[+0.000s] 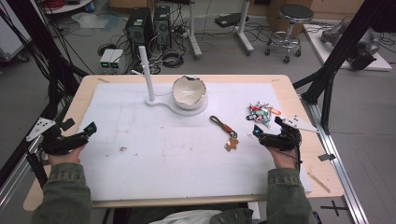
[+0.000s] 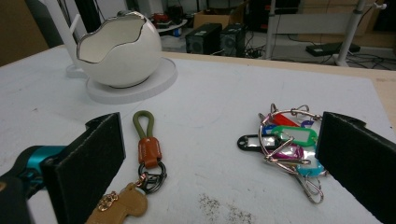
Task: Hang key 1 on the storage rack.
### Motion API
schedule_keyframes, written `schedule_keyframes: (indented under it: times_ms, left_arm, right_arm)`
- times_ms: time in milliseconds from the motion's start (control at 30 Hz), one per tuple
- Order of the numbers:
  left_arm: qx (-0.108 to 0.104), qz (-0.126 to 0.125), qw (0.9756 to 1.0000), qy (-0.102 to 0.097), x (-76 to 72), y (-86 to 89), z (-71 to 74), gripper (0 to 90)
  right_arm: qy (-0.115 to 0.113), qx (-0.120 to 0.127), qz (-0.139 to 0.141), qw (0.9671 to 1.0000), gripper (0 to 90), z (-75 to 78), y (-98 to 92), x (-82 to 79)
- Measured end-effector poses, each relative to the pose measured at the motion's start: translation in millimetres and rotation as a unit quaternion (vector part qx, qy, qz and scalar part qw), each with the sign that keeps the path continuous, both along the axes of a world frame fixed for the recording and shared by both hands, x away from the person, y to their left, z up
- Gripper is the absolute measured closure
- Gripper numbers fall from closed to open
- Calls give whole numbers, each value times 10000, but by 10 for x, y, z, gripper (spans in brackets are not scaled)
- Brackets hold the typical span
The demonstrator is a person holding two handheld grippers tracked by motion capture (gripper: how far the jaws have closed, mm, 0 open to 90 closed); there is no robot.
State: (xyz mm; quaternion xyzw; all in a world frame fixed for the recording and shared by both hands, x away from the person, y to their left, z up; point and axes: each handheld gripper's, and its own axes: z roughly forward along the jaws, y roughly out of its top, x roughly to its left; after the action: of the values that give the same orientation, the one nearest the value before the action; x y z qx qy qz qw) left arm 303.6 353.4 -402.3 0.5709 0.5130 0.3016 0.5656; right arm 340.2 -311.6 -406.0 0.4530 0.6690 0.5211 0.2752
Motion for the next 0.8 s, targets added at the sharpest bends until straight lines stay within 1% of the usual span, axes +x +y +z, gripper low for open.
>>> schedule_keyframes:
  times_ms: [300, 400, 800]
  left_arm:
    - [-11, -4, 10000, -11, 3, -1, 0, 17]
    - [-7, -6, 10000, -4, 3, -1, -1, 17]
    - [5, -16, 10000, -5, 3, 0, -1, 17]
  right_arm:
    - [0, 10, 4, 10000, 6, 1, -7, -6]
    - [44, 39, -1, 10000, 7, 0, -7, -5]
    - [82, 43, -34, 10000, 6, -4, -14, 8]
